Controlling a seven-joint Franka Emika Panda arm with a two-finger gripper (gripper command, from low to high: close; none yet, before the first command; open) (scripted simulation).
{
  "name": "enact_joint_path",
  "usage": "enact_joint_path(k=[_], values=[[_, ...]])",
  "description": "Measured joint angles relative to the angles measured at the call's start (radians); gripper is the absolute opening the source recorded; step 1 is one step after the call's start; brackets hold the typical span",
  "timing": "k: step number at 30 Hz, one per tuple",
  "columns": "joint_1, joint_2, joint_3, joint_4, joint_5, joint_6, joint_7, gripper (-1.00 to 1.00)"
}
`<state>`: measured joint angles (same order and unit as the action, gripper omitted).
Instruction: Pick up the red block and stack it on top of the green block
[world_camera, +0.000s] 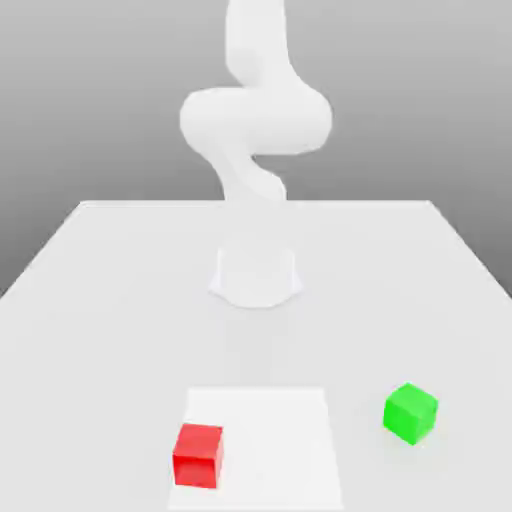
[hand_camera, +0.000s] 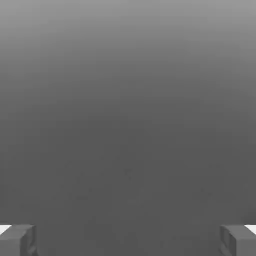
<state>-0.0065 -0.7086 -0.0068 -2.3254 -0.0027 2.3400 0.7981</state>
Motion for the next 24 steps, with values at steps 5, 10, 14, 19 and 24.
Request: enact_joint_path(k=[5, 10, 14, 19, 24], values=[[-0.012, 0.187, -0.017, -0.052, -0.005, 0.082, -0.005, 0.0], [-0.022, 0.369, -0.036, -0.102, -0.005, 0.161, -0.012, 0.0], [-0.032, 0.514, -0.05, -0.143, -0.001, 0.225, -0.021, 0.0], [-0.051, 0.695, -0.064, -0.193, 0.013, 0.304, -0.039, 0.0], [-0.066, 0.877, -0.066, -0.23, 0.035, 0.395, -0.061, 0.0]])
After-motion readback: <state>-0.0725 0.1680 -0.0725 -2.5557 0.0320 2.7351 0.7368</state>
